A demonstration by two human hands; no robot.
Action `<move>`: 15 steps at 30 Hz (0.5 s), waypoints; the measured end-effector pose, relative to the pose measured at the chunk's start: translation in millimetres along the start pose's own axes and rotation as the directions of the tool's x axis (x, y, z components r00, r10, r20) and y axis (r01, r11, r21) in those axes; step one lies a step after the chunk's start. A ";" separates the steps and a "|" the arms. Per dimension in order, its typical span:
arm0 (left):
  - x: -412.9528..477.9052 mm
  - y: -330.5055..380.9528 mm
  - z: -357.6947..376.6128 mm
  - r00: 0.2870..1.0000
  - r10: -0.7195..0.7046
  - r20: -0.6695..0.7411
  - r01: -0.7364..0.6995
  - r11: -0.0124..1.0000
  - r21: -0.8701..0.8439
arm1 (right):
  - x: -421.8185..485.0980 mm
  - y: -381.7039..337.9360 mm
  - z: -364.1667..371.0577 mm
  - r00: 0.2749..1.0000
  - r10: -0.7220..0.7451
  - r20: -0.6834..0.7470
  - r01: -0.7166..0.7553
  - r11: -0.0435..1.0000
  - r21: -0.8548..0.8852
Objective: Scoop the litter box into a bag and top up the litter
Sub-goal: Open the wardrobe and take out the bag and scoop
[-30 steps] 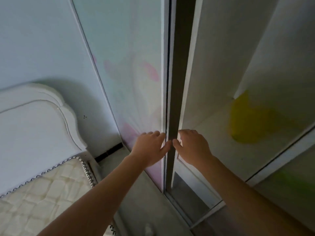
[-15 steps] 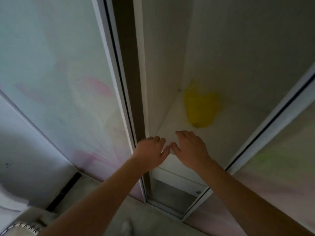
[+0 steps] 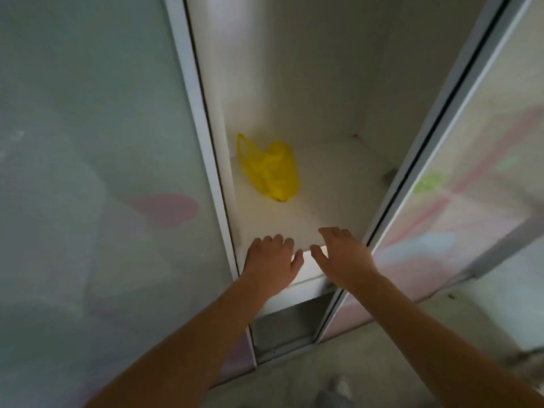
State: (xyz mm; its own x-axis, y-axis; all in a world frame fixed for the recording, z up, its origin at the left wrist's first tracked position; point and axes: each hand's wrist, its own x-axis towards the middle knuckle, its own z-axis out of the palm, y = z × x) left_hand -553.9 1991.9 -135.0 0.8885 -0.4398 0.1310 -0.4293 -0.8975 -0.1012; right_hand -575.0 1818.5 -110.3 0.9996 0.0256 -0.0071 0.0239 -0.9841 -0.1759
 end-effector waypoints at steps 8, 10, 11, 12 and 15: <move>10.3 26.4 -9.8 0.919 0.274 -0.284 -0.291 0.957 -0.019 | -66.0 23.3 -16.8 0.962 0.255 -0.094 -0.261 0.963 -0.064; 13.3 38.2 -12.4 0.896 0.326 -0.303 -0.354 0.934 -0.041 | -76.0 29.2 -20.0 0.953 0.282 -0.106 -0.292 0.952 -0.092; 14.6 43.8 -13.6 0.885 0.355 -0.302 -0.387 0.920 -0.053 | -79.5 31.2 -22.0 0.950 0.292 -0.115 -0.303 0.947 -0.102; 16.1 48.4 -14.7 0.874 0.377 -0.307 -0.415 0.907 -0.067 | -82.1 33.2 -23.6 0.945 0.301 -0.125 -0.315 0.943 -0.108; 23.2 56.7 -18.3 0.859 0.418 -0.295 -0.461 0.883 -0.089 | -85.4 38.8 -27.2 0.932 0.331 -0.146 -0.348 0.930 -0.117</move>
State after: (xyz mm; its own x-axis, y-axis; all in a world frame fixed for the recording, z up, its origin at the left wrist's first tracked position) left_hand -560.6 1930.2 -119.7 0.5358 -0.7631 0.3613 -0.8028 -0.5930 -0.0619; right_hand -659.1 1773.3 -89.8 0.9416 -0.3274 0.0788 -0.3247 -0.9447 -0.0457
